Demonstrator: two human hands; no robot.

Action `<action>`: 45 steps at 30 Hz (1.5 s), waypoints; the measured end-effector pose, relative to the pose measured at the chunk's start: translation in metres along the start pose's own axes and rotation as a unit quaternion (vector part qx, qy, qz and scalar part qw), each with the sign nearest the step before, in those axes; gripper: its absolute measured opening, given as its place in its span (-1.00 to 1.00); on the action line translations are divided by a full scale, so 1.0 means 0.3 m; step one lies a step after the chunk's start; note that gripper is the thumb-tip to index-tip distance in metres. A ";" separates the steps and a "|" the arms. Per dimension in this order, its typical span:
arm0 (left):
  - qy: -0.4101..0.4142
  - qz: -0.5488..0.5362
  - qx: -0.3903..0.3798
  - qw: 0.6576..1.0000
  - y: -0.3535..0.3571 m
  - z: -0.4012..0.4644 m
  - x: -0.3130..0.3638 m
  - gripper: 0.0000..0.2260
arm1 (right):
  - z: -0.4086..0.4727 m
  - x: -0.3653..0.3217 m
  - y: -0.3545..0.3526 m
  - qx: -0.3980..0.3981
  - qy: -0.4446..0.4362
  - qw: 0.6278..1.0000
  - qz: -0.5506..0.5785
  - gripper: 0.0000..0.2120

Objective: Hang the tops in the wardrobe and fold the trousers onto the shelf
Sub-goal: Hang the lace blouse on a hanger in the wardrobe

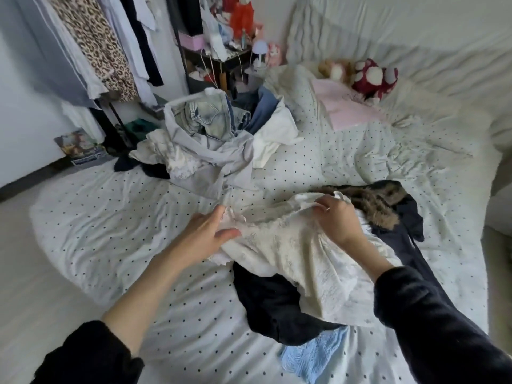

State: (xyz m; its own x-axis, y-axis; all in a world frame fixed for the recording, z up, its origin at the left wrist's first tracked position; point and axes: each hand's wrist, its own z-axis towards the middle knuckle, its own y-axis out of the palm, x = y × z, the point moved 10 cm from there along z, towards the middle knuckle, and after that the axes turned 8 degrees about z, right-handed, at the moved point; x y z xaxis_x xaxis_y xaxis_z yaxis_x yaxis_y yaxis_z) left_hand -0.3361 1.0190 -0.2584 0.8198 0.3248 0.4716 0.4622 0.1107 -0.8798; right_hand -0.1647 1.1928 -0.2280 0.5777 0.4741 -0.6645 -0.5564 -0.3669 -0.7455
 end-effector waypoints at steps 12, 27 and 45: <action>-0.185 0.004 0.368 0.911 -0.751 -0.856 -0.416 -0.87 | -0.206 -1.135 0.224 -0.061 -0.301 0.950 0.061 -0.78; -0.511 0.055 0.414 0.751 -0.711 -2.301 -0.588 -0.86 | -1.209 -2.007 0.843 -0.391 -0.470 0.767 0.197 -0.90; -0.588 -0.003 0.529 0.612 -0.625 -2.999 -0.475 -0.58 | -2.285 -2.317 1.168 -0.640 -0.565 0.457 0.251 -0.76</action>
State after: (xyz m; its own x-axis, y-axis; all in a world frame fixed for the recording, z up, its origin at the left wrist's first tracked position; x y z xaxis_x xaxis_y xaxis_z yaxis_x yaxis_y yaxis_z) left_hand -0.2355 0.1068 -0.1071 -0.2777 0.7034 0.6543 -0.5237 0.4602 -0.7169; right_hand -0.3519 0.1860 -0.0630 -0.5094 -0.0819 -0.8566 0.7729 -0.4811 -0.4136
